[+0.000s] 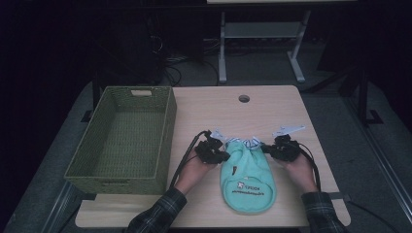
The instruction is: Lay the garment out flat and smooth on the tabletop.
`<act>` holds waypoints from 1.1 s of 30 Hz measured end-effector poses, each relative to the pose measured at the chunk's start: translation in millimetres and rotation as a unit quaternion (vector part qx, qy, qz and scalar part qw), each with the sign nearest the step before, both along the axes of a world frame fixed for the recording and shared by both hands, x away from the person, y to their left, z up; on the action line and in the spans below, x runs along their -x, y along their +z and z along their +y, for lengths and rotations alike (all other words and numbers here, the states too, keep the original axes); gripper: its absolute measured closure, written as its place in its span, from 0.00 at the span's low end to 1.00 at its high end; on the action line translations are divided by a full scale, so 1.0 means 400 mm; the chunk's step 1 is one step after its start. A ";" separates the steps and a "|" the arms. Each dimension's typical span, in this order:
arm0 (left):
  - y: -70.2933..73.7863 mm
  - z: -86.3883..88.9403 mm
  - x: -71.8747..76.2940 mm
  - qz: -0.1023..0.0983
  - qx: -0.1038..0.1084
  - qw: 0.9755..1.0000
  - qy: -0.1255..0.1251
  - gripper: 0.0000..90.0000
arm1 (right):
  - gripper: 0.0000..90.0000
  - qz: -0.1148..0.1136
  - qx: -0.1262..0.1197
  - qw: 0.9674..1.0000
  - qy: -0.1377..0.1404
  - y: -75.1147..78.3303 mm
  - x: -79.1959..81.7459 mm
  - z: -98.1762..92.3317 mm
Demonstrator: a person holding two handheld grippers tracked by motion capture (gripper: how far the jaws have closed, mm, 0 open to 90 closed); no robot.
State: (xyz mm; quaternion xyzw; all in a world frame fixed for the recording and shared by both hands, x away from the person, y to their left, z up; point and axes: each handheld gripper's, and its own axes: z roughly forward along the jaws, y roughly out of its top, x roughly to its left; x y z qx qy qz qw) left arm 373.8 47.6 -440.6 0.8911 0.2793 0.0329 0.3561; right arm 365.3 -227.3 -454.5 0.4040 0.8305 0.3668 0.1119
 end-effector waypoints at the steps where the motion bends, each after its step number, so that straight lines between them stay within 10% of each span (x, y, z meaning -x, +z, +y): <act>1: -0.002 -0.003 -0.007 -0.002 0.001 1.000 0.003 0.94 | 1.00 0.004 -0.001 1.000 0.001 -0.001 0.003 0.004; 15: -0.043 0.002 -0.052 0.000 -0.041 0.999 0.025 1.00 | 1.00 0.012 0.057 0.998 -0.005 -0.024 0.005 0.018; 25: -0.041 0.051 -0.027 0.010 -0.034 0.999 0.028 1.00 | 1.00 0.035 0.030 0.999 0.021 -0.024 0.021 0.026; 33: -0.013 0.064 -0.025 0.007 -0.019 0.999 0.038 0.91 | 0.95 0.010 -0.011 1.000 0.022 0.005 0.018 0.009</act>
